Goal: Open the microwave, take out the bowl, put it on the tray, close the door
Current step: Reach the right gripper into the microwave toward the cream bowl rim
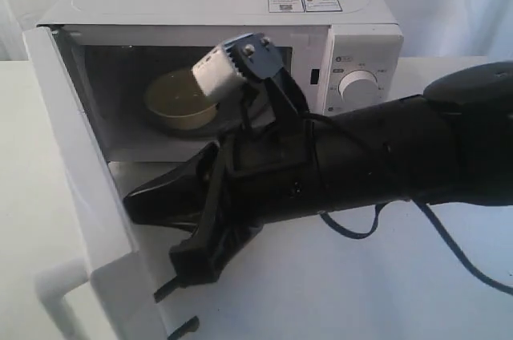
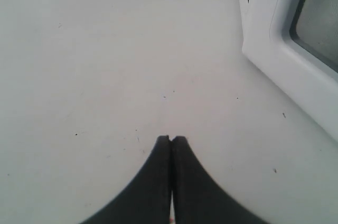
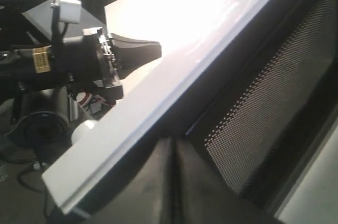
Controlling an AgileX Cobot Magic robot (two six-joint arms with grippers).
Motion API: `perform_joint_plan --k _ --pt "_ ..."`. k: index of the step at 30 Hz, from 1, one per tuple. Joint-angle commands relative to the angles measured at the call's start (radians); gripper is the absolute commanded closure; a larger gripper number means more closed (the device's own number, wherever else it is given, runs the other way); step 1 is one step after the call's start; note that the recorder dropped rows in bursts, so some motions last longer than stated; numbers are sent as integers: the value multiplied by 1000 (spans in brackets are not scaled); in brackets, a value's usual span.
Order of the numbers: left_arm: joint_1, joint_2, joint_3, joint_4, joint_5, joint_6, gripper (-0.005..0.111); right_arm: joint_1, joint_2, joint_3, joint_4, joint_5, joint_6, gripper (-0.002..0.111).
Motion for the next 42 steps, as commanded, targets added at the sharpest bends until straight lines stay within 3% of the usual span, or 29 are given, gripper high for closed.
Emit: perform_joint_plan --k 1,8,18,22,27,33,37,40,42 --pt "3 -4 5 -4 2 0 107 75 -8 3 61 -15 -38 108" --pt "3 -4 5 -4 2 0 107 143 -8 3 91 -86 -130 108" --pt "3 -4 5 -4 2 0 107 143 -8 -4 -86 -552 -134 108" --pt "3 -4 5 -4 2 0 107 143 -8 -30 -188 -579 -170 108" --pt "3 -4 5 -4 2 0 107 143 -8 -37 -204 -591 -351 108" --pt "3 -4 5 -4 2 0 107 264 45 -37 -260 -732 -395 108" --pt "3 -4 5 -4 2 0 107 367 139 -37 -282 -985 -494 108" --pt "3 -4 5 -4 2 0 107 382 217 -41 -245 -1160 -551 107" --pt "3 -4 5 -4 2 0 107 377 248 -59 -190 -1162 -580 107"
